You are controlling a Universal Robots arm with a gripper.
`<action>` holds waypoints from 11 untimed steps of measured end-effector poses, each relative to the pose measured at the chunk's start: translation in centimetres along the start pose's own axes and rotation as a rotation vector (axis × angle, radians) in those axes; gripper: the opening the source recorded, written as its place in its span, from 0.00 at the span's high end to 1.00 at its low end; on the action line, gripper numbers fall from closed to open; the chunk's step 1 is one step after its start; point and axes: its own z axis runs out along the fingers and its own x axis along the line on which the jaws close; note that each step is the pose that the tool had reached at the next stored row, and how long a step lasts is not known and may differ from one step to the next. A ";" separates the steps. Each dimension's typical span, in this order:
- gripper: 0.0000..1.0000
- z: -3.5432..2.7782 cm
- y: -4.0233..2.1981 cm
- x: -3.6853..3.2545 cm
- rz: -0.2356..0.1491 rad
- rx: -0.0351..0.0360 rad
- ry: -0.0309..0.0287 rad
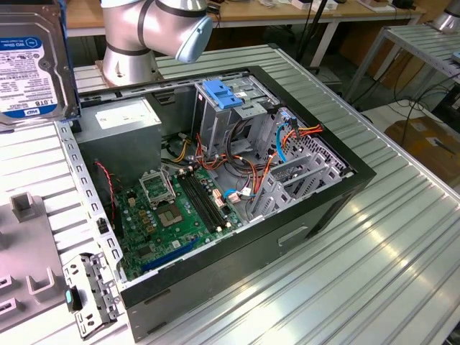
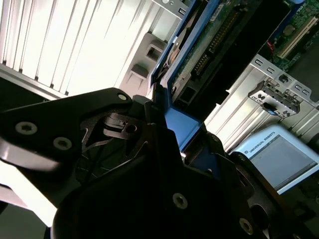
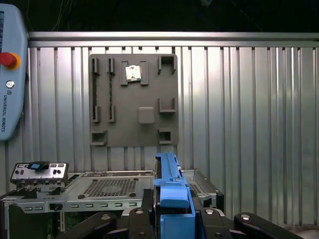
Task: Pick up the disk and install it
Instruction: 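Pick up the disk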
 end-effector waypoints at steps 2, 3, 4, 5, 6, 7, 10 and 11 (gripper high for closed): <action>0.63 0.00 -0.47 0.01 0.000 -0.0001 -0.0001; 0.63 0.00 -0.68 0.02 0.000 -0.0002 -0.0001; 0.63 0.00 -0.88 0.02 0.000 -0.0003 -0.0001; 0.63 0.00 -1.15 0.03 0.000 -0.0004 -0.0001; 0.63 -0.01 -1.32 0.03 0.000 -0.0005 0.0000; 0.63 -0.01 -1.55 0.04 0.000 -0.0005 -0.0001; 0.63 -0.01 -2.26 0.06 0.000 -0.0006 -0.0001; 0.63 -0.01 -2.53 0.07 0.000 -0.0007 0.0000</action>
